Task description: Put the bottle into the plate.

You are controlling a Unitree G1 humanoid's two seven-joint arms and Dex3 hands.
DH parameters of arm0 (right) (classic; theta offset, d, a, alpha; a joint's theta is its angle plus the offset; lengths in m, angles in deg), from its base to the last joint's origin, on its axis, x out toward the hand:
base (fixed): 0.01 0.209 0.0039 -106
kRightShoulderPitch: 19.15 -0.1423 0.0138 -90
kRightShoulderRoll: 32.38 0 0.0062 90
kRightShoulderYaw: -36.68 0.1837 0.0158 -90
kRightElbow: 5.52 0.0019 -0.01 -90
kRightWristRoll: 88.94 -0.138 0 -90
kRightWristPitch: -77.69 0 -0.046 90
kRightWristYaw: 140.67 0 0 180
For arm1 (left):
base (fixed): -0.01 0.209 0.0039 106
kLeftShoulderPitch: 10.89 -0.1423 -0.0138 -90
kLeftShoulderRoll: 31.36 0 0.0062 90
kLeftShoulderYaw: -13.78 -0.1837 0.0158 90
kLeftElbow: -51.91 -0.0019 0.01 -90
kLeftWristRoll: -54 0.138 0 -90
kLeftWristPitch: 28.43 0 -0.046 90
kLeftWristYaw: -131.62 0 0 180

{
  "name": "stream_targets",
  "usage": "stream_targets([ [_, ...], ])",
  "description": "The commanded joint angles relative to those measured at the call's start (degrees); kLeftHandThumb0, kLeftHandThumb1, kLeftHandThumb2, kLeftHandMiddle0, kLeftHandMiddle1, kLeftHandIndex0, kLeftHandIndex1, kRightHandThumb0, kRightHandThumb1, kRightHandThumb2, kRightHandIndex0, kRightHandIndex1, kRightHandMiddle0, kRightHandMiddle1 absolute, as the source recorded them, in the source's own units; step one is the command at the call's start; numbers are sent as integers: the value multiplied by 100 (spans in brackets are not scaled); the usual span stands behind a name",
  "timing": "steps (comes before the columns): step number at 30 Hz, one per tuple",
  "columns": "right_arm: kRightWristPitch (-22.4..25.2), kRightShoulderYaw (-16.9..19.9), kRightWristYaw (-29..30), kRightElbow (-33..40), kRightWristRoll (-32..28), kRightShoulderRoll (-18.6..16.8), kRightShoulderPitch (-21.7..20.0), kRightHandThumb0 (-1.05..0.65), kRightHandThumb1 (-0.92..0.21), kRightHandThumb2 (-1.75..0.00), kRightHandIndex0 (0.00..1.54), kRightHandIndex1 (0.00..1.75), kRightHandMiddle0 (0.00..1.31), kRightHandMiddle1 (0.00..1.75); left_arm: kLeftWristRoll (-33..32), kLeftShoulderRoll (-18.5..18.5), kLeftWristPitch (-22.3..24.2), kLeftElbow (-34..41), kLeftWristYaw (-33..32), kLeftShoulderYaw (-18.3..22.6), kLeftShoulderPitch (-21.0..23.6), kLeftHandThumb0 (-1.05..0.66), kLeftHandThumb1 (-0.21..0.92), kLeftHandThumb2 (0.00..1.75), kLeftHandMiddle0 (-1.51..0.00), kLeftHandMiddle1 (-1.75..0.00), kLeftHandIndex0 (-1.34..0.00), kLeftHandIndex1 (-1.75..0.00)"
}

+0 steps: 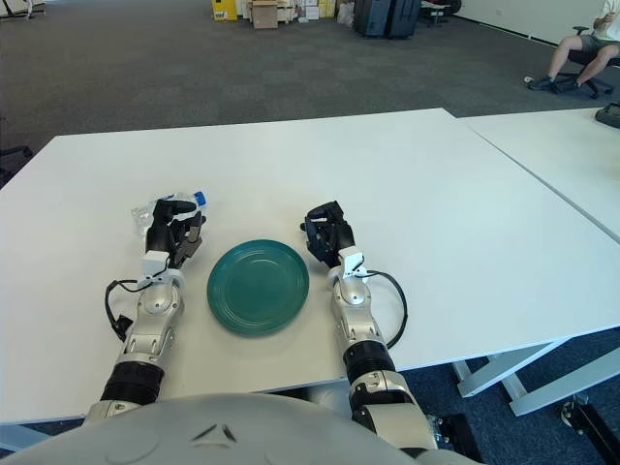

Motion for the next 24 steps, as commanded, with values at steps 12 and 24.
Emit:
stream_targets([
  [12, 136, 56, -78, -6, -99, -1, -87, -35, -92, -51, 43, 108, 20, 175, 45, -6, -14, 10, -38, -8, 80, -35, 92, 42, -61, -90, -30, -163],
  [24, 223, 81, -54, 15, -93, -44, -100, -35, -92, -51, 42, 108, 20, 175, 76, -28, 60, 68, -32, -15, 69, -35, 92, 42, -61, -91, -30, -163],
])
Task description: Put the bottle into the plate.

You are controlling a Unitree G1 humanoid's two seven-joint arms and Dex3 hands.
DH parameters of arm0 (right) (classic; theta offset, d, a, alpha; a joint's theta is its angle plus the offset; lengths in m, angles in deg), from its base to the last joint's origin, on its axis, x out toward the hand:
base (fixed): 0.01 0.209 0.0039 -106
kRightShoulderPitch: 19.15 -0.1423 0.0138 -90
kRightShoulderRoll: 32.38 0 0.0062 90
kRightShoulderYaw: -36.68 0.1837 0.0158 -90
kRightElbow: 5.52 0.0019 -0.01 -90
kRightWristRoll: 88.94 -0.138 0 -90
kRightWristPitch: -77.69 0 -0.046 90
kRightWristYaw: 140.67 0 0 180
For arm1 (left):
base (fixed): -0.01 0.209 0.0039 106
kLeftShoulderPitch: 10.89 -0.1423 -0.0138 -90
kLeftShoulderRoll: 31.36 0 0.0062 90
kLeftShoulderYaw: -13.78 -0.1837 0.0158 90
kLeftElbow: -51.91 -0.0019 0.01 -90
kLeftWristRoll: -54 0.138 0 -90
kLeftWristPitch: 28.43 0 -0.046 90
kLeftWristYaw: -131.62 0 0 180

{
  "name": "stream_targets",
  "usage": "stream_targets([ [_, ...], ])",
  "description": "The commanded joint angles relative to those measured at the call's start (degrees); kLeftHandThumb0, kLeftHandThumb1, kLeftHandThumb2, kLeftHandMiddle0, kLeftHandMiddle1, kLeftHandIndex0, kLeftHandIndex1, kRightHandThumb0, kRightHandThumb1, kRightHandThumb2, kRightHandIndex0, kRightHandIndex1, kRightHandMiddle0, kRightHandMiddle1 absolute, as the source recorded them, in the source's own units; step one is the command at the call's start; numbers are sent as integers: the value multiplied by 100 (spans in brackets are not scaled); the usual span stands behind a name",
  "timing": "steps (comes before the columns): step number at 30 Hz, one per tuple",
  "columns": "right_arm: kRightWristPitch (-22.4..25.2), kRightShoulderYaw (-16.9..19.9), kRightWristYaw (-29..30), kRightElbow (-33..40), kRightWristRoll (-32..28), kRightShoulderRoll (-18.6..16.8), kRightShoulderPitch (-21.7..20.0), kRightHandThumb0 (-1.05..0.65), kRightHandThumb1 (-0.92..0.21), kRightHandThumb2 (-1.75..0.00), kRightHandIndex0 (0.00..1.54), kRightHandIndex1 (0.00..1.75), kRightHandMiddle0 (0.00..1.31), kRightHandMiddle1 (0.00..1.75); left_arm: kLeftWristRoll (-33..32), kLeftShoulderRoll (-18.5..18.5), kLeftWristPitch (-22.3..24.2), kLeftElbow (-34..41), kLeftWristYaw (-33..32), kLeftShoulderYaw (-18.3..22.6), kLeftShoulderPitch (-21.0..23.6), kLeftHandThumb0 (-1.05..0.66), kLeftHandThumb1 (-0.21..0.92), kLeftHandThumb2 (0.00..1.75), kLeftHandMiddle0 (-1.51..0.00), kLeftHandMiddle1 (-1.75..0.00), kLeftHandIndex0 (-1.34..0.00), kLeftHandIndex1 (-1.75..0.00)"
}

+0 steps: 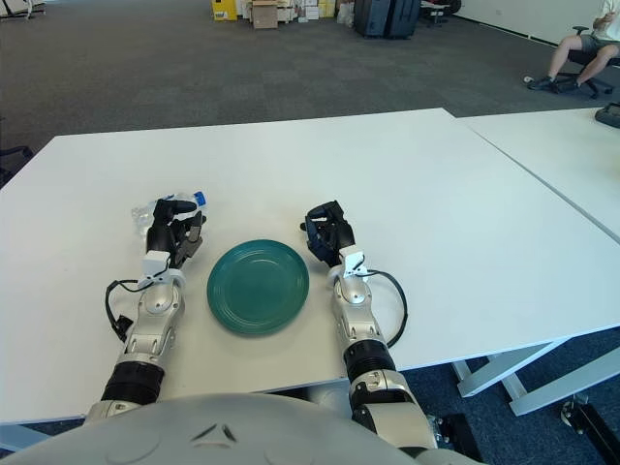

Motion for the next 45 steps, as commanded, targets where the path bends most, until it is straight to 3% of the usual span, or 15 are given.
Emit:
stream_targets([
  [1, 134, 44, 11, -8, -53, -3, -79, -35, -92, -51, 42, 108, 20, 175, 51, -38, 59, 56, -16, -7, 71, -35, 92, 42, -61, -91, -30, -163],
  [10, 189, 24, 61, -36, 7, 0, -120, -35, -92, -51, 42, 108, 20, 175, 30, -141, 192, 191, 35, 56, 155, -35, 92, 42, -59, -90, -30, -163],
  [14, 239, 8, 28, -50, 9, 18, -150, -35, -92, -51, 42, 108, 20, 175, 279, -558, 367, 1259, 258, 116, -57, -35, 92, 43, -56, -89, -29, -165],
  [17, 301, 3, 8, -40, -6, 14, -174, -35, -92, -51, 43, 108, 20, 175, 952, -985, 300, 1975, 220, 178, -222, -36, 92, 46, -51, -86, -26, -168],
  [19, 330, 5, -4, -53, -20, 7, -196, -35, -92, -51, 43, 108, 20, 175, 1308, -1218, 260, 2083, 131, 222, -113, -55, 92, 49, -48, -81, -24, -137],
  [20, 342, 6, -11, -53, -27, 4, -201, -35, -92, -51, 43, 108, 20, 175, 1468, -1331, 233, 2084, 75, 242, -34, -59, 92, 49, -47, -78, -23, -131],
  [22, 351, 8, -14, -84, -35, -8, -226, -35, -92, -51, 42, 108, 20, 175, 1963, -1657, 122, 1964, -181, 297, 151, -68, 92, 49, -43, -69, -19, -119],
  [25, 355, 2, -25, -143, -31, -17, -262, -35, -92, -51, 42, 108, 20, 175, 2778, -2190, 284, 1722, -574, 355, 607, -74, 92, 48, -38, -56, -13, -112],
  [28, 344, -3, -32, -195, -27, -23, -293, -35, -92, -51, 42, 108, 20, 175, 3146, -2576, 435, 1344, -727, 347, 1047, -78, 92, 48, -34, -46, -6, -108],
  [35, 209, 2, -81, -309, -44, -52, -348, -35, -92, -51, 42, 109, 20, 175, 3862, -3503, 861, 391, -387, -67, 1868, -86, 92, 51, -23, -25, 0, -94],
  [45, 106, 13, -102, -417, -51, -102, -387, -35, -92, -51, 43, 109, 20, 175, 4361, -4068, 1378, -13, 260, -645, 2375, -98, 92, 56, -10, -7, 0, -60],
])
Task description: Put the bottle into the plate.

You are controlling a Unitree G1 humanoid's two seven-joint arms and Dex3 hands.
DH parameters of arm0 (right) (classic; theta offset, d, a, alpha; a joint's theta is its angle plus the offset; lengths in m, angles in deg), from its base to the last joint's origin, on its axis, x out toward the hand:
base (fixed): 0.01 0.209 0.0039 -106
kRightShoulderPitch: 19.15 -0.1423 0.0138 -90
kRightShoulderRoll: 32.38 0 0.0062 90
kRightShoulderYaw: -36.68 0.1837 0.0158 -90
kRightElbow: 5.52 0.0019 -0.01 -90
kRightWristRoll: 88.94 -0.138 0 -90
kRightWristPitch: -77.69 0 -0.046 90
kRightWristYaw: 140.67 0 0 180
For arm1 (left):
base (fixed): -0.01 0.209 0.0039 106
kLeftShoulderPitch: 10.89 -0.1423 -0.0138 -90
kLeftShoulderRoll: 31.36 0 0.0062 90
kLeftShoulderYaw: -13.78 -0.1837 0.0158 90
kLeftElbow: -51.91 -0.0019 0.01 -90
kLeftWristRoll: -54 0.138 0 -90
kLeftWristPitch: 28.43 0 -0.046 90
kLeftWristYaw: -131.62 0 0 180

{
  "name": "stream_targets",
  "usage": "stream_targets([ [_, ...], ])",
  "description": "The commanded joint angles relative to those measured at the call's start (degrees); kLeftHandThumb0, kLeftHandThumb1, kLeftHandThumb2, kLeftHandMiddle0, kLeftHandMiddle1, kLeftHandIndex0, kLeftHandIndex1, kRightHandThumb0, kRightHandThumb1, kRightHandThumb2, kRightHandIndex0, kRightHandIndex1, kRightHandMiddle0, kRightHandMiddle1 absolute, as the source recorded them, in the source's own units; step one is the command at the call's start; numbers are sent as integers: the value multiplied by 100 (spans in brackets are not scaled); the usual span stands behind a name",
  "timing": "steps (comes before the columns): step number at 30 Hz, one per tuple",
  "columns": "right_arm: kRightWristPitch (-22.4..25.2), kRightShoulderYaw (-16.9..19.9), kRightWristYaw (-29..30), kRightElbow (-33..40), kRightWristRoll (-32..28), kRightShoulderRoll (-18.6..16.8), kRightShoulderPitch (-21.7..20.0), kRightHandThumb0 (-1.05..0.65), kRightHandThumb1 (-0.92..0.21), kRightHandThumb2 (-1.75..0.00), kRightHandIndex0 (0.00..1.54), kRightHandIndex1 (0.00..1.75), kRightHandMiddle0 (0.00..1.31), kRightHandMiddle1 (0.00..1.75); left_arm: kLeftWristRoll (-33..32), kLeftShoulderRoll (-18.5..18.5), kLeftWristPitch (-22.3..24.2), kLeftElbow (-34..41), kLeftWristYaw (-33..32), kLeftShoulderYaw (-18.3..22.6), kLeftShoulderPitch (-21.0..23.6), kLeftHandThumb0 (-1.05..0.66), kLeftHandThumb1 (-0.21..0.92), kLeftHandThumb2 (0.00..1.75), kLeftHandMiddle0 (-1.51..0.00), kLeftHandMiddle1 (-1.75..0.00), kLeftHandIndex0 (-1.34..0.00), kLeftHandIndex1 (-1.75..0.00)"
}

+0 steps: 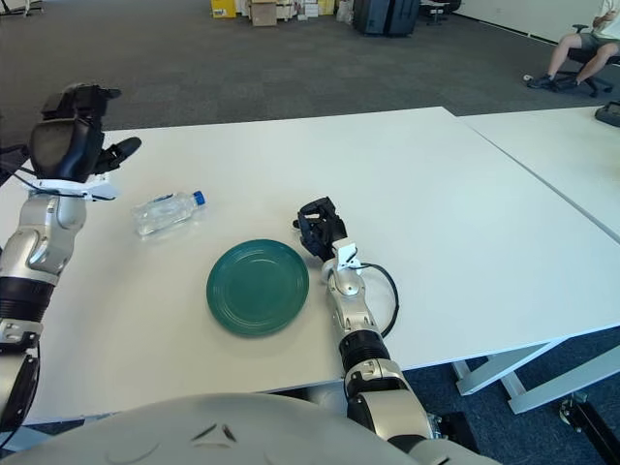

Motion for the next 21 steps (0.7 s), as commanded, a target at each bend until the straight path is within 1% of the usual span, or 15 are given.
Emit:
stream_targets([
  [1, -1, 32, 8, -116, -55, -36, -75, -35, -92, -51, 43, 109, 20, 175, 168, -216, 158, -256, 253, -229, 342, -99, 92, 57, -9, -5, 0, -55],
  [5, -27, 44, 17, -172, -67, -64, -94, -35, -92, -51, 43, 109, 20, 175, 209, -256, 201, -651, 408, -466, 710, -103, 92, 58, -5, -3, 0, -46],
  [7, -35, 48, 12, -187, -72, -72, -105, -35, -92, -51, 44, 109, 20, 175, 218, -149, 168, -1249, 508, -696, 1126, -104, 92, 56, -5, -2, 0, -45],
  [9, -38, 45, 18, -193, -58, -72, -111, -35, -92, -51, 44, 109, 20, 174, 224, -77, 134, -1698, 561, -886, 1401, -104, 92, 54, -5, -2, 0, -45],
  [14, -26, 50, 34, -189, -40, -73, -112, -35, -92, -51, 44, 108, 20, 175, 144, 54, 16, -2558, 673, -1269, 1855, -105, 92, 51, -7, -2, 0, -50],
  [18, -25, 66, 25, -220, -60, -78, -118, -35, -92, -51, 44, 108, 20, 174, -93, 222, -222, -3313, 1027, -1479, 2219, -105, 92, 50, -9, -3, 0, -53],
  [20, -38, 71, 32, -235, -58, -78, -120, -35, -92, -51, 44, 108, 20, 174, -255, 339, -321, -3776, 1393, -1568, 2437, -105, 92, 51, -9, -3, 0, -53],
  [21, -57, 68, 46, -240, -45, -76, -117, -35, -92, -51, 44, 108, 20, 174, -322, 395, -348, -4038, 1701, -1633, 2577, -105, 92, 51, -9, -3, 0, -53],
])
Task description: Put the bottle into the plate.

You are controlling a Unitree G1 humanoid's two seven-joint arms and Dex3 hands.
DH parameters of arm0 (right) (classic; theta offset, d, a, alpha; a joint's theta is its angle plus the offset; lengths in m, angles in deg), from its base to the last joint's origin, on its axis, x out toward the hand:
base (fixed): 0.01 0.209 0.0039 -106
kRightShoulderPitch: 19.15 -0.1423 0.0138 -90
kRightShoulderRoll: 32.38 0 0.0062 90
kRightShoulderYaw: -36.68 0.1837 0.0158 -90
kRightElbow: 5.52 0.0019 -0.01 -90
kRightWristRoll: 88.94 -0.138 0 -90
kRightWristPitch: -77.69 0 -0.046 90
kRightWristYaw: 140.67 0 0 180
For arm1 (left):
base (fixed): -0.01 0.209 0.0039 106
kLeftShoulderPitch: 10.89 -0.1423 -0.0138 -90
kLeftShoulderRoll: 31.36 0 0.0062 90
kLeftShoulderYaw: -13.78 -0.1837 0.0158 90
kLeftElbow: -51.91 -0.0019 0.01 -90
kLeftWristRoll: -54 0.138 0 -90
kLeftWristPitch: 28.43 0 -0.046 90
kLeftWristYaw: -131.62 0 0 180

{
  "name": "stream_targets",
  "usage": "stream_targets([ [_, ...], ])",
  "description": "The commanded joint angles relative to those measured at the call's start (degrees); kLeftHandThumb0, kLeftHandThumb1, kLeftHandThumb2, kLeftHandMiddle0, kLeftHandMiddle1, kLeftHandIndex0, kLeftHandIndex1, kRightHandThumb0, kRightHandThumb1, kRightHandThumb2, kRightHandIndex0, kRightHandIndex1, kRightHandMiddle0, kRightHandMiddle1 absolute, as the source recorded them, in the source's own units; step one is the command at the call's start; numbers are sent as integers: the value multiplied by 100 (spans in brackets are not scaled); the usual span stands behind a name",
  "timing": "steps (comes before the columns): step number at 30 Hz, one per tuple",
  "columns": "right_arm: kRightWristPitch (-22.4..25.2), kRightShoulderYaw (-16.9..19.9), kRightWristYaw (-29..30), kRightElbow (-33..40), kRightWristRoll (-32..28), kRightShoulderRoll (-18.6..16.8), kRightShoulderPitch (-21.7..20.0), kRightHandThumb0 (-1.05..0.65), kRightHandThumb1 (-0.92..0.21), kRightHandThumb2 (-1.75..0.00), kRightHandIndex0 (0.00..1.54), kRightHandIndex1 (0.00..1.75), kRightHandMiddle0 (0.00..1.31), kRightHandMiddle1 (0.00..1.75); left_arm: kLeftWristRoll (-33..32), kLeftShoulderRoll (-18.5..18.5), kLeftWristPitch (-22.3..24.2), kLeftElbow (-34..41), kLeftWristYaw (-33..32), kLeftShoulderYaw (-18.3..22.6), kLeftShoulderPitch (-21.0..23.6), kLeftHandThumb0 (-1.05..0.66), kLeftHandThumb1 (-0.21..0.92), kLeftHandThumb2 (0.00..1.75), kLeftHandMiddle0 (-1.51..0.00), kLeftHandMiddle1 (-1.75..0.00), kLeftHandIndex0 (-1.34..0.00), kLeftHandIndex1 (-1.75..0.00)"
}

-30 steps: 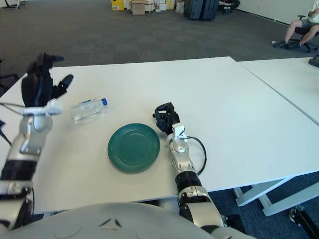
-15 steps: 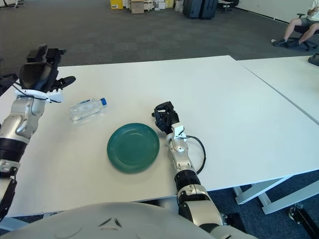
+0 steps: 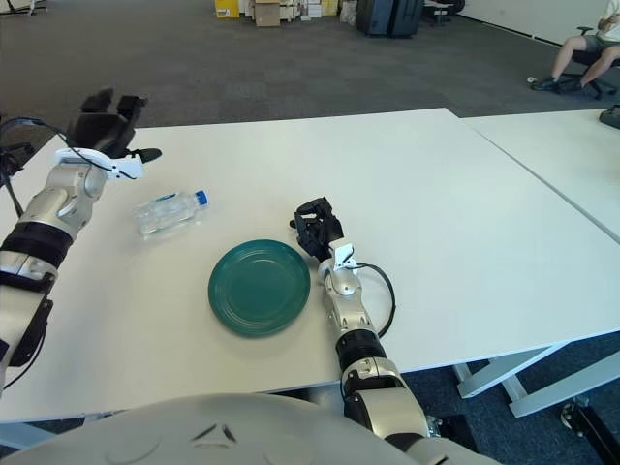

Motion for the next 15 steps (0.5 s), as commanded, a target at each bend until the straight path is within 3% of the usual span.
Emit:
stream_targets([
  [1, 8, 45, 48, -107, -33, 5, -43, -35, -92, -51, 44, 108, 20, 174, -209, 156, -114, -800, 749, -213, 422, -105, 92, 51, -8, -2, 0, -50],
  [10, -67, -15, 169, -134, 81, 24, -16, -34, -92, -51, 45, 109, 20, 174, -213, 198, -224, -1677, 2486, -871, 1058, -105, 92, 55, 0, 0, 0, -21],
  [15, 62, -28, 211, -104, 97, 33, -14, -35, -92, -51, 46, 109, 21, 174, -194, 194, -376, -1896, 3106, -1152, 1273, -105, 92, 60, 0, 0, 0, -4],
])
